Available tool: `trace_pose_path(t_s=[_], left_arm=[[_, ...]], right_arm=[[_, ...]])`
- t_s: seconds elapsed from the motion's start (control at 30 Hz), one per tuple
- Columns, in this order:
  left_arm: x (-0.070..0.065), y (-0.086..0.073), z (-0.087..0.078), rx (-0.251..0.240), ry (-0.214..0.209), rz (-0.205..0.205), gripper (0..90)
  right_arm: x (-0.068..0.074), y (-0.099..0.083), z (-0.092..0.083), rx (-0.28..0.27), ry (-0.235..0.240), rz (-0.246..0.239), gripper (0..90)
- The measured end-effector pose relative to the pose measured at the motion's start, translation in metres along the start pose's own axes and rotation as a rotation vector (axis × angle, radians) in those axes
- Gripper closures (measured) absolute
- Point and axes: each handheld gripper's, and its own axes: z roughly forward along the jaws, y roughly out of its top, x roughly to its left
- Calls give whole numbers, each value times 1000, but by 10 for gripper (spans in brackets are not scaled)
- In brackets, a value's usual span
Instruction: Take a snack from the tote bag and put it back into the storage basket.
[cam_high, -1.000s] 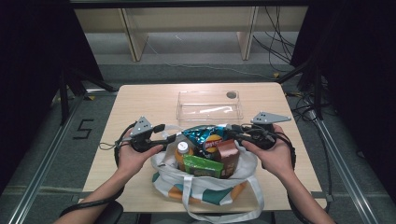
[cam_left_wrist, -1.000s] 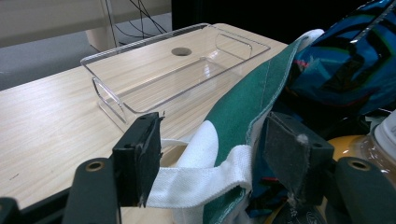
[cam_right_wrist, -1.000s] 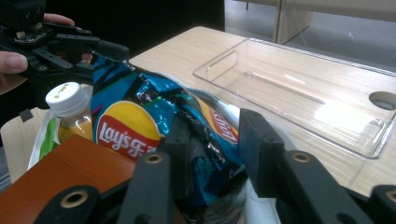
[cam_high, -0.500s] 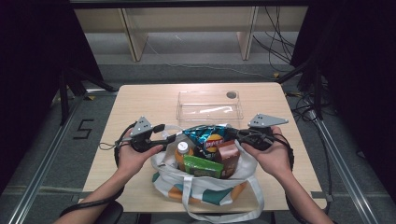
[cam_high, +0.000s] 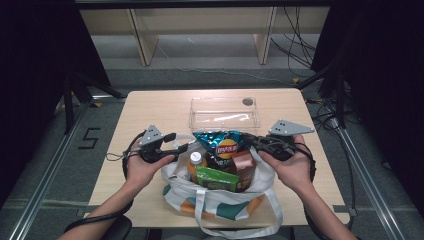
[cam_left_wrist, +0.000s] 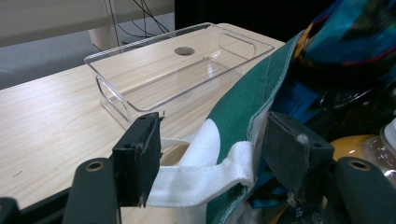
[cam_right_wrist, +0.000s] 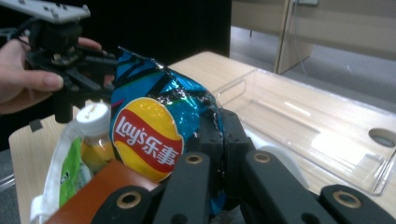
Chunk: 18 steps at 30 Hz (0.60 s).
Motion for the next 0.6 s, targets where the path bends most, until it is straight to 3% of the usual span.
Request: trace_pose_path(t_s=[0.07, 0.13, 0.3, 0.47, 0.5, 0.6], left_arm=[[0, 0, 0, 1, 0, 3, 357], [0, 0, 0, 1, 1, 2, 358], [0, 0, 0, 1, 2, -2, 358], [1, 0, 0, 2, 6, -4, 357], [1, 0, 0, 3, 6, -3, 357], [0, -1, 0, 1, 3, -2, 357]], right_arm=[[2, 3, -3, 5, -4, 21, 900], [1, 4, -3, -5, -5, -7, 900], [4, 9, -5, -23, -3, -13, 900], [4, 14, -8, -69, -4, 10, 900], [3, 16, -9, -81, -12, -8, 900], [4, 23, -14, -122, -9, 3, 900]])
